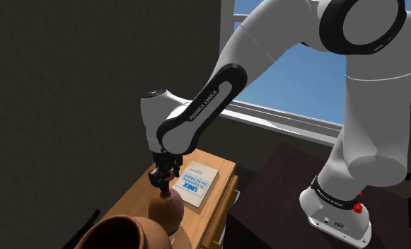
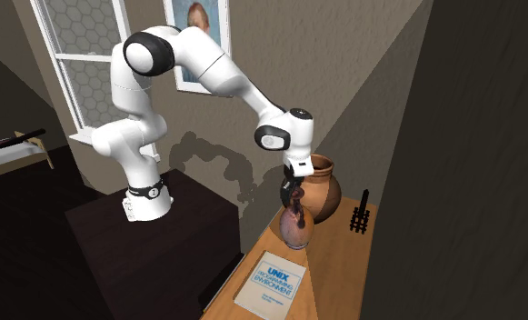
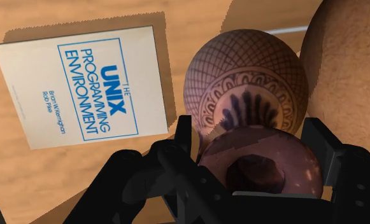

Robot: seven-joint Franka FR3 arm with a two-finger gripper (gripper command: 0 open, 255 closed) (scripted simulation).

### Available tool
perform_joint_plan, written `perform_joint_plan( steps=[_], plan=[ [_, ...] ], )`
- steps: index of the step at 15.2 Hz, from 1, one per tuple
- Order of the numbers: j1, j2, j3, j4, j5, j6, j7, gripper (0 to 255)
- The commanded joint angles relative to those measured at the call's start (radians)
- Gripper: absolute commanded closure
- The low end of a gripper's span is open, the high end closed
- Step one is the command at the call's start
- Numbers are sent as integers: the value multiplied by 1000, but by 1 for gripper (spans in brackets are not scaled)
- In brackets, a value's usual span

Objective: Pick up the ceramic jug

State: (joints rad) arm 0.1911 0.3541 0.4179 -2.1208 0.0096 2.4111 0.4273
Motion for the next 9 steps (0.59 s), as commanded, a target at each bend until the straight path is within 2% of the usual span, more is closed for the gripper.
perform_joint_plan(
  steps=[1, 6, 9],
  plan=[
    [1, 1, 2, 0, 1, 0, 0, 255],
    [0, 2, 1, -1, 0, 2, -2, 255],
    [-7, -29, 9, 3, 14, -31, -7, 255]
  ],
)
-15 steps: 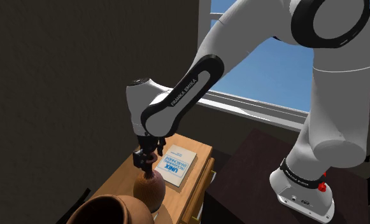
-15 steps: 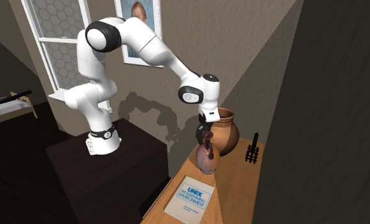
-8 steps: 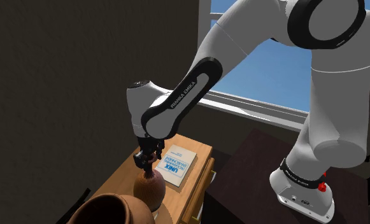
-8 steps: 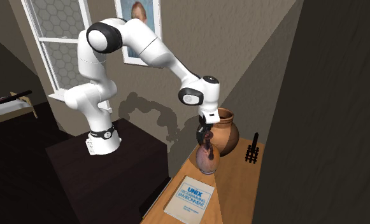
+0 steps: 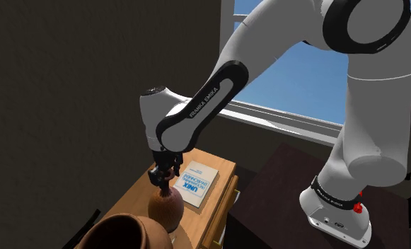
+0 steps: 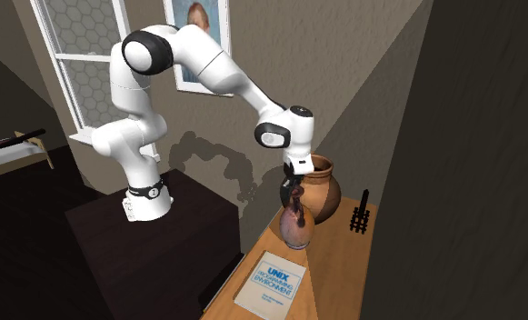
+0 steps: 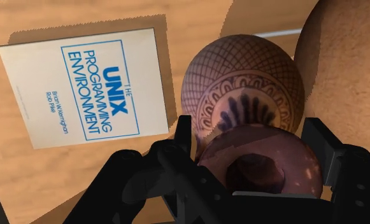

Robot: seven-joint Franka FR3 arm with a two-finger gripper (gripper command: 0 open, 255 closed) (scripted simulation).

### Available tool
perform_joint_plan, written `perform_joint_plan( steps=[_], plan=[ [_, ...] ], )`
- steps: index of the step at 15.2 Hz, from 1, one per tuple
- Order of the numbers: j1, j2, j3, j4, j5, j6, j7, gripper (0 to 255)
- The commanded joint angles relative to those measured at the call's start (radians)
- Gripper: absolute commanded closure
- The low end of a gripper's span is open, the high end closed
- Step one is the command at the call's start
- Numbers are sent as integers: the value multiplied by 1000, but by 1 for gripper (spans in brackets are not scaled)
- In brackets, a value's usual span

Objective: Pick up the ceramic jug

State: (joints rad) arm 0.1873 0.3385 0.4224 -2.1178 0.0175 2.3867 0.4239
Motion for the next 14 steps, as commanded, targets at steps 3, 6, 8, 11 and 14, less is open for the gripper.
perform_joint_plan(
  steps=[3, 6, 8, 11, 14],
  plan=[
    [-9, -43, 11, 7, 20, -42, -9, 255],
    [-14, -72, 17, 15, 33, -77, -14, 255],
    [-17, -90, 20, 22, 41, -101, -17, 255],
    [-22, -116, 24, 34, 52, -137, -21, 255],
    [-23, -126, 25, 39, 56, -151, -22, 255]
  ],
)
